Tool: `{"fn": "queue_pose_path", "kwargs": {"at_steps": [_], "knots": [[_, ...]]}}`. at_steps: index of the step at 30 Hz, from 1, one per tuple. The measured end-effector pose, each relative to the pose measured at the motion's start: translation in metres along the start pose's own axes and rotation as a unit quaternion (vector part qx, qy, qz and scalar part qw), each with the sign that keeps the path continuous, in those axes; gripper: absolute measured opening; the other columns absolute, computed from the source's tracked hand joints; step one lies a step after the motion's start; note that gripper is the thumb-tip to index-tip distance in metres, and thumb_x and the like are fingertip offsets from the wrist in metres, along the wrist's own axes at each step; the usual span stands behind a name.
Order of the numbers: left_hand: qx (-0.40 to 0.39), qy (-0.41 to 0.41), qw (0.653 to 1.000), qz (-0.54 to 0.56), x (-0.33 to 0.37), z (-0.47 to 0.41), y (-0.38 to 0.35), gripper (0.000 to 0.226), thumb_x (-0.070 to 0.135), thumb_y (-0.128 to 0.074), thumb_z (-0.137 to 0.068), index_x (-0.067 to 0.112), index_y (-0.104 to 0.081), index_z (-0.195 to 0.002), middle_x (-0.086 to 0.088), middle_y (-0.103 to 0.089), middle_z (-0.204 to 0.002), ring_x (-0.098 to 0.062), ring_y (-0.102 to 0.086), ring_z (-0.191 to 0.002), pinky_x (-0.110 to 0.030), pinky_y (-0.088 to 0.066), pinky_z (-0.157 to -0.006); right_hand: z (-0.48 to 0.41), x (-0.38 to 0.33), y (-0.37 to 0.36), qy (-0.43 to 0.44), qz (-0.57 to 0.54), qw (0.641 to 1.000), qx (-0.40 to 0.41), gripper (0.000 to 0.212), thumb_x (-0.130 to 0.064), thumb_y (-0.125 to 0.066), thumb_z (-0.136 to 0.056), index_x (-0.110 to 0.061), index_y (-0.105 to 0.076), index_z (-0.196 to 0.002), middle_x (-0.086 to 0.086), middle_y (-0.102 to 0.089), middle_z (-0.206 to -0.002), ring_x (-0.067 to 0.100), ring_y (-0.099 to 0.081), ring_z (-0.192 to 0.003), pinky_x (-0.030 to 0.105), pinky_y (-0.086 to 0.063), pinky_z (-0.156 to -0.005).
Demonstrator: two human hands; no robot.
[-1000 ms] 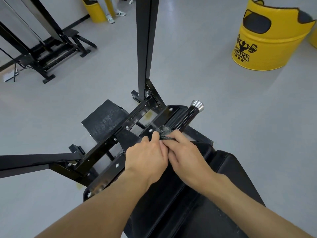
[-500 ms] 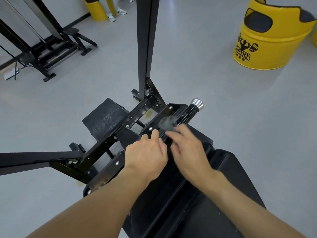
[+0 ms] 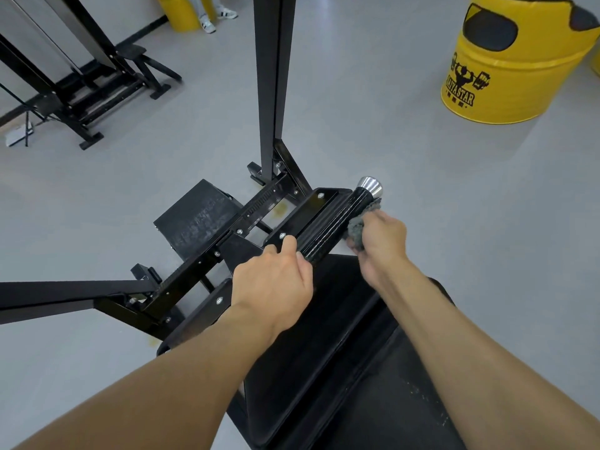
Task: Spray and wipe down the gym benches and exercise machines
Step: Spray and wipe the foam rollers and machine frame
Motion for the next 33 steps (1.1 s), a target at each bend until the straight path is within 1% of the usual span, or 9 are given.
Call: {"fn": "queue_pose_path", "kwargs": {"at_steps": [2, 3, 4, 8, 12, 16, 21, 27, 33], "knots": [[-0.001, 0.000, 1.000, 0.001, 0.000, 0.000, 0.000, 0.031, 0.037, -0.018, -0.104, 0.019, -0.041, -0.116, 0.000, -0.056, -0.089, -0.021, -0.056, -0.066, -0.035, -0.039, -0.059, 0.016, 0.013, 0.002, 0.009, 0.041, 0.999, -0.009, 0.025, -0.002, -0.042, -0.100, 0.011, -0.062, -0.106, 0.023, -0.059, -0.085, 0.019, -0.035, -0.076, 0.034, -0.051, -0.075], [0.000, 0.000, 1.000, 0.002, 0.001, 0.000, 0.000, 0.033, 0.037, -0.018, -0.104, 0.018, -0.042, -0.118, 0.000, -0.056, -0.089, -0.021, -0.056, -0.066, -0.035, -0.041, -0.060, 0.026, 0.018, 0.003, 0.005, 0.055, 0.998, -0.026, 0.024, -0.004, -0.043, -0.100, 0.010, -0.062, -0.107, 0.027, -0.063, -0.089, 0.044, -0.053, -0.112, 0.040, -0.054, -0.086], [0.000, 0.002, 1.000, 0.002, 0.001, 0.000, 0.000, 0.035, 0.037, -0.018, -0.104, 0.018, -0.042, -0.121, 0.000, -0.057, -0.091, -0.022, -0.057, -0.068, -0.036, -0.044, -0.061, 0.036, 0.025, 0.005, 0.005, 0.081, 0.996, -0.045, 0.023, -0.004, -0.044, -0.101, 0.007, -0.064, -0.101, 0.024, -0.066, -0.089, 0.043, -0.065, -0.091, 0.044, -0.054, -0.091], [-0.005, 0.009, 1.000, 0.000, 0.002, 0.000, 0.001, 0.037, 0.037, -0.018, -0.104, 0.018, -0.042, -0.124, -0.002, -0.059, -0.095, -0.023, -0.062, -0.073, -0.039, -0.051, -0.067, 0.050, 0.037, 0.010, -0.023, 0.162, 0.976, -0.142, 0.023, 0.000, -0.045, -0.097, 0.007, -0.066, -0.097, 0.022, -0.068, -0.086, 0.020, -0.066, -0.073, 0.043, -0.058, -0.079], [-0.004, 0.007, 1.000, 0.008, 0.002, 0.000, 0.002, 0.034, 0.036, -0.018, -0.103, 0.018, -0.042, -0.118, -0.001, -0.057, -0.089, -0.023, -0.060, -0.070, -0.039, -0.049, -0.065, 0.003, 0.014, 0.009, -0.108, -0.125, 0.985, -0.052, 0.047, 0.015, -0.038, -0.087, -0.005, -0.064, -0.121, 0.007, -0.062, -0.087, 0.012, -0.054, -0.064, 0.024, -0.039, -0.046], [0.001, -0.002, 1.000, 0.003, 0.001, -0.001, 0.001, 0.039, 0.036, -0.018, -0.103, 0.016, -0.041, -0.126, -0.004, -0.060, -0.094, -0.025, -0.061, -0.072, -0.039, -0.048, -0.064, -0.002, 0.008, -0.003, -0.057, -0.085, 0.994, -0.038, 0.032, -0.001, -0.040, -0.100, -0.006, -0.064, -0.120, 0.005, -0.060, -0.083, 0.012, -0.052, -0.062, 0.023, -0.041, -0.049], [0.012, -0.006, 1.000, 0.011, 0.003, 0.000, 0.003, 0.026, 0.035, -0.021, -0.104, 0.019, -0.040, -0.109, -0.004, -0.058, -0.090, -0.026, -0.057, -0.069, -0.038, -0.042, -0.062, 0.028, 0.039, -0.007, -0.011, 0.054, 0.996, -0.073, 0.026, -0.009, -0.044, -0.102, -0.009, -0.067, -0.115, 0.001, -0.064, -0.084, 0.013, -0.059, -0.079, 0.032, -0.051, -0.077], [0.026, 0.009, 1.000, 0.012, 0.003, 0.003, 0.005, 0.029, 0.036, -0.022, -0.105, 0.016, -0.044, -0.105, -0.006, -0.055, -0.084, -0.030, -0.053, -0.073, -0.038, -0.036, -0.065, 0.084, 0.061, 0.009, -0.006, 0.144, 0.977, -0.159, 0.032, -0.009, -0.040, -0.103, -0.015, -0.071, -0.097, 0.003, -0.063, -0.076, 0.014, -0.057, -0.068, 0.031, -0.048, -0.063], [-0.154, -0.024, 0.955, 0.254, -0.054, 0.036, 0.022, 0.037, 0.039, -0.030, -0.107, 0.022, -0.042, -0.138, -0.005, -0.065, -0.116, -0.027, -0.062, -0.105, -0.042, -0.048, -0.093, 0.140, 0.065, 0.028, 0.009, 0.109, 0.980, -0.164, 0.009, -0.011, -0.064, -0.095, -0.013, -0.070, -0.101, 0.009, -0.068, -0.085, 0.019, -0.067, -0.076, 0.041, -0.062, -0.079]]}}
Point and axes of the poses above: each hand's wrist, its own z-axis away from the middle knuckle, its own y-axis out of the back of the hand, x = y × z, the point moved 2 cm from there along -z, towards the middle knuckle
